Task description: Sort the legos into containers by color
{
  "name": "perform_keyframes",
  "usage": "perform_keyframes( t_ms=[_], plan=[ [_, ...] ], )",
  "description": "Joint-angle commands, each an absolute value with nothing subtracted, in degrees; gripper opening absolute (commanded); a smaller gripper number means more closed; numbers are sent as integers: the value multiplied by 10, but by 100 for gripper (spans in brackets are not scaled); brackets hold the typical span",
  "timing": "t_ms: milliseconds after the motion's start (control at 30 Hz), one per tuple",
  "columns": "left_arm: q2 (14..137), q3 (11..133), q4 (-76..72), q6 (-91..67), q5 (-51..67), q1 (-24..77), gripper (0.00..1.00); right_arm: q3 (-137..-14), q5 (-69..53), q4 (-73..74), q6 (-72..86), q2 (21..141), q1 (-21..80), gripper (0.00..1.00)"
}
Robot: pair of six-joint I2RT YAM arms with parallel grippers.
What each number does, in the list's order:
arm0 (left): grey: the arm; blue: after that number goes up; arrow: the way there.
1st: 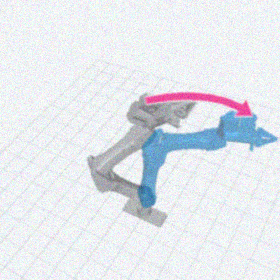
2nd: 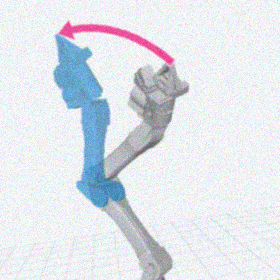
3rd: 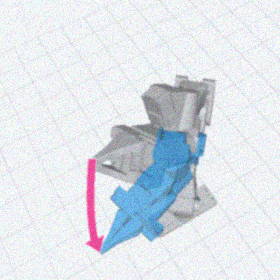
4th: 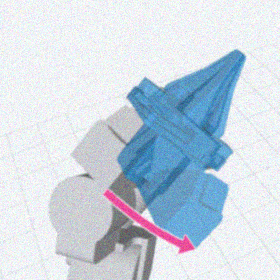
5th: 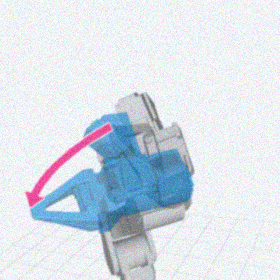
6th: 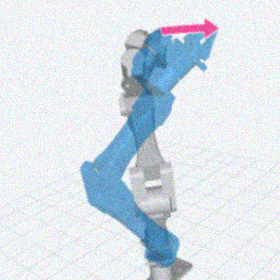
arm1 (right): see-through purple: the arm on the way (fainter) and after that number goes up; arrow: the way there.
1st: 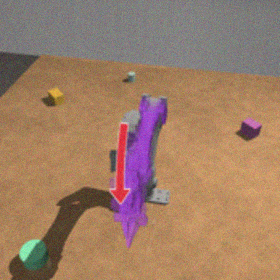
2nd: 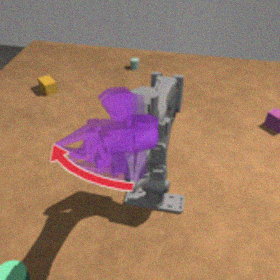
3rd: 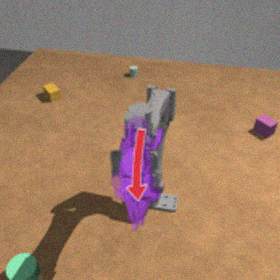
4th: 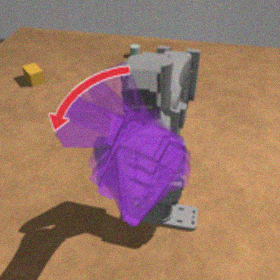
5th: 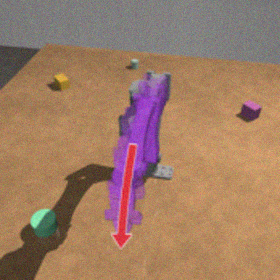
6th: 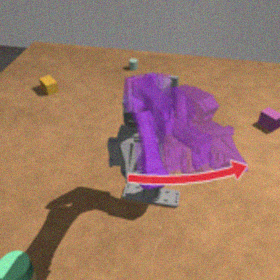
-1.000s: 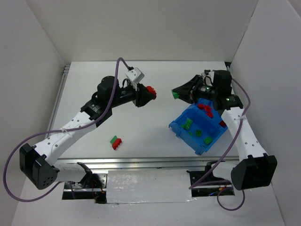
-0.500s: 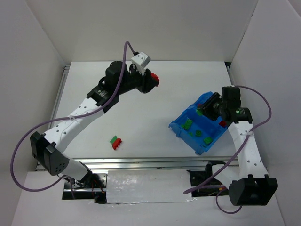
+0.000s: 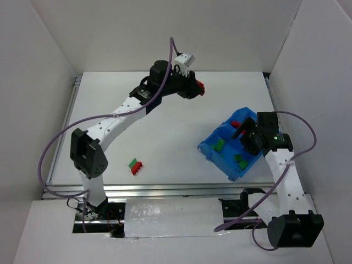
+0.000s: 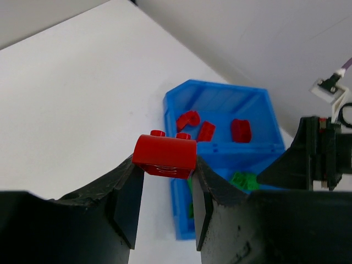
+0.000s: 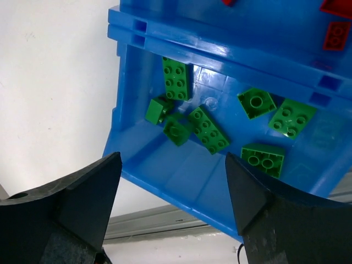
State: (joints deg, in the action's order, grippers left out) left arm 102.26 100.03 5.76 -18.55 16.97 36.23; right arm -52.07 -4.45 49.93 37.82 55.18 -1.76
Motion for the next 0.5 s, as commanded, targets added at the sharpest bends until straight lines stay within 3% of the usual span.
perform_keyframes(
  t_ms=[0, 133, 267, 333, 400, 467],
  plan=[
    [1092, 1076, 29, -235, 246, 368, 0, -568, -17, 526, 376, 514, -15, 84],
    [1204, 1228, 72, -227, 253, 410, 0, -648, -1, 578, 395, 465, -15, 87],
    [1306, 1290, 47, -257, 260, 453, 2, -702, -8, 607, 414, 435, -14, 88],
    [1323, 1289, 13, -283, 259, 460, 19, -706, -21, 605, 418, 416, -15, 88],
    [1346, 1303, 5, -286, 262, 479, 31, -719, -26, 617, 422, 398, -15, 88],
    [1366, 1304, -12, -294, 260, 489, 34, -727, -26, 628, 421, 390, -14, 89]
  ],
)
